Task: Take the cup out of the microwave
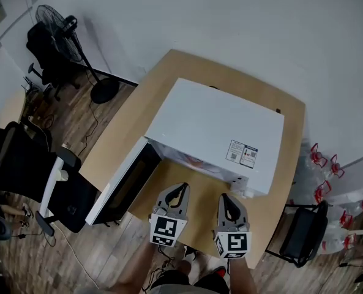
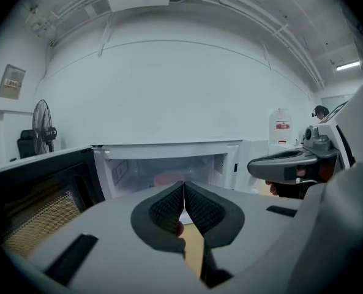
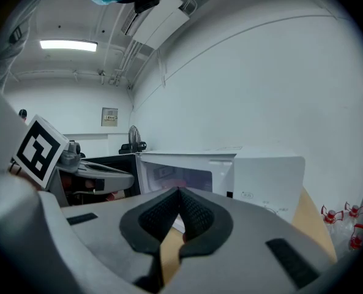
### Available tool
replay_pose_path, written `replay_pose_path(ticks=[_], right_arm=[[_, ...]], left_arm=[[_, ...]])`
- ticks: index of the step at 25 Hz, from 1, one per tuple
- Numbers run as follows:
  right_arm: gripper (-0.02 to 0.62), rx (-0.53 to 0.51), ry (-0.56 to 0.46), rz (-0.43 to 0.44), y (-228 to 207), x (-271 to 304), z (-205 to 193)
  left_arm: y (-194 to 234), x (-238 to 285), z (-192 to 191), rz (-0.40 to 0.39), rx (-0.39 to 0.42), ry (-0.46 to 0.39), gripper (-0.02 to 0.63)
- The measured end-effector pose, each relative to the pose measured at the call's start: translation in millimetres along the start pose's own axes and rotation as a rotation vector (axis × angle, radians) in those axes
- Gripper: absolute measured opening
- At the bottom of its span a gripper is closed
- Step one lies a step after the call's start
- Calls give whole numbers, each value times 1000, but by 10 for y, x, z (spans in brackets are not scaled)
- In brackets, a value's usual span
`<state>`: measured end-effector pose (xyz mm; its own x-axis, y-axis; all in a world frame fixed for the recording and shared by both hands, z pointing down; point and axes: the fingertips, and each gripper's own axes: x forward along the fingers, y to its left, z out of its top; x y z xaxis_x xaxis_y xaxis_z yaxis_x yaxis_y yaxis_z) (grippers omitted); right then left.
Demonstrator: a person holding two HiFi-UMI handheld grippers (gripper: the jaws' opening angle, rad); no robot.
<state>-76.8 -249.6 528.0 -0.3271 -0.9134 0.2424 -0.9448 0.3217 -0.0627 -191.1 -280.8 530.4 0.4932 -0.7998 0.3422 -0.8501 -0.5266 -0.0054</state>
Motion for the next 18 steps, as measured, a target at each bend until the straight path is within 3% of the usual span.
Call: replay_pose_path(ticks=[8, 10, 18], right_arm=[[18, 26, 26, -14, -40, 166, -178], [18, 33, 28, -14, -32, 171, -186], [18, 48, 40, -30, -61, 203, -231]], left_arm=[[50, 306, -147, -32, 16, 24, 28], [60, 394, -160, -43, 14, 28, 105], [153, 753, -226, -75, -27, 28, 255]])
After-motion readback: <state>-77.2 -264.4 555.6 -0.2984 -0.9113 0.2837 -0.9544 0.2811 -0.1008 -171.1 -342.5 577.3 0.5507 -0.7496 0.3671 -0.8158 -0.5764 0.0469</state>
